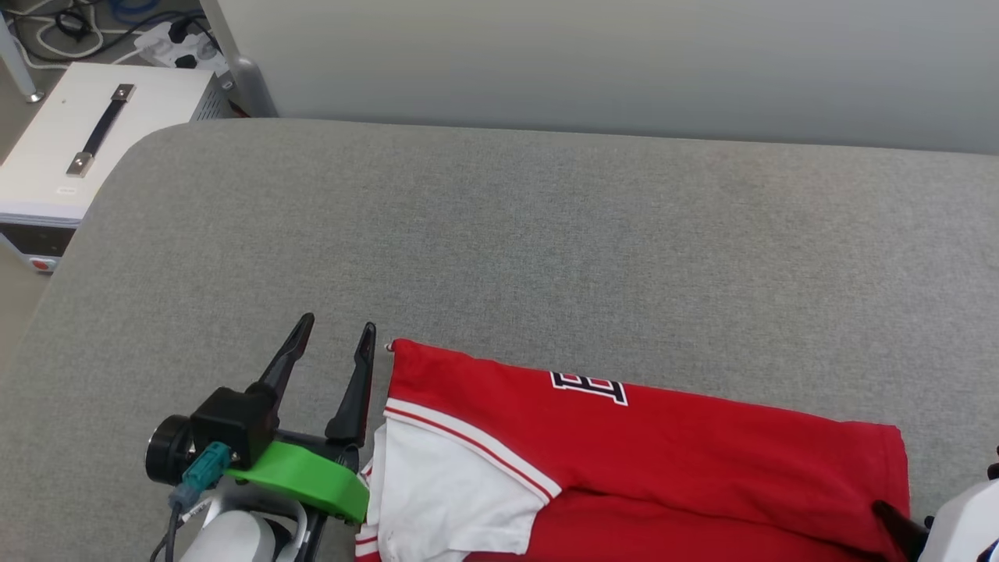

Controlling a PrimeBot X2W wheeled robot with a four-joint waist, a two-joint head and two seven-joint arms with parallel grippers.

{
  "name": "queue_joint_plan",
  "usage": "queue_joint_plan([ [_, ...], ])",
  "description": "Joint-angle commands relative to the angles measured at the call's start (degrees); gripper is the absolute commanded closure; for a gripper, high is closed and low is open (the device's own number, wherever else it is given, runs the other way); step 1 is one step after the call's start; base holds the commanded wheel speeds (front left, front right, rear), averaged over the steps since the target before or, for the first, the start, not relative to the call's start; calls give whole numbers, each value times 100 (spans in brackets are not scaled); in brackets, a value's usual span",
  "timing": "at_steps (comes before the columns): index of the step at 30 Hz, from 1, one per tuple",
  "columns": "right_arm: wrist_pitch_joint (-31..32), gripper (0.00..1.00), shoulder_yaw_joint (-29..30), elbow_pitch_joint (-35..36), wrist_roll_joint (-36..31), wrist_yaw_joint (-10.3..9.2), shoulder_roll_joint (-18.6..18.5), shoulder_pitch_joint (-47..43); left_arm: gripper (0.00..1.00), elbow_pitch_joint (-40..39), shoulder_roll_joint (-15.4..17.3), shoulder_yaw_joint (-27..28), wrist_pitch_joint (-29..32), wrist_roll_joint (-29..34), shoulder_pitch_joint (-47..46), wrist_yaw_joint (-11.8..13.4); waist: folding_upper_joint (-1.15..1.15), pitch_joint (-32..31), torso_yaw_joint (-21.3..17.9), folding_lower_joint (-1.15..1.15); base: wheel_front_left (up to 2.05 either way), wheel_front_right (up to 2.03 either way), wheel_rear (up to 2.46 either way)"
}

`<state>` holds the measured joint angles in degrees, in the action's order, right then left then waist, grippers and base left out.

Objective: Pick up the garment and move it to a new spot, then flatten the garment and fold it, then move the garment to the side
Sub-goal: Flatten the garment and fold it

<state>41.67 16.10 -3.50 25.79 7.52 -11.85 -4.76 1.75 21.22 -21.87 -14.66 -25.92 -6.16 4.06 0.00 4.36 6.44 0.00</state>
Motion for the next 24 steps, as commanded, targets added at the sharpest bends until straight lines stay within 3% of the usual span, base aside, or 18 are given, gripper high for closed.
queue_joint_plan([
  [1,-14,0,55,-58,9,-3,34,107,0,12,-86,129,-33,107,53,-85,0,165,99,0,0,0,0],
  [11,53,0,-208,-437,480,-3,281,164,0,183,-511,808,-33,554,25,-595,0,408,217,0,0,0,0],
  [20,-146,0,-663,-729,754,-3,329,181,0,319,-752,1144,-33,821,49,-873,0,389,208,0,0,0,0],
  [21,-167,46,-700,-764,771,-3,318,188,0,335,-773,1176,-33,843,55,-896,0,377,200,0,0,0,0],
  [22,-188,69,-724,-788,782,-3,305,193,0,348,-786,1200,-33,858,61,-914,0,366,192,0,0,0,0],
  [23,-233,100,-746,-811,792,-3,276,199,0,368,-801,1228,-33,876,72,-935,0,349,177,0,0,0,0],
  [24,-296,100,-755,-825,799,-3,242,204,0,388,-815,1253,-33,893,81,-954,0,333,161,0,0,0,0],
])
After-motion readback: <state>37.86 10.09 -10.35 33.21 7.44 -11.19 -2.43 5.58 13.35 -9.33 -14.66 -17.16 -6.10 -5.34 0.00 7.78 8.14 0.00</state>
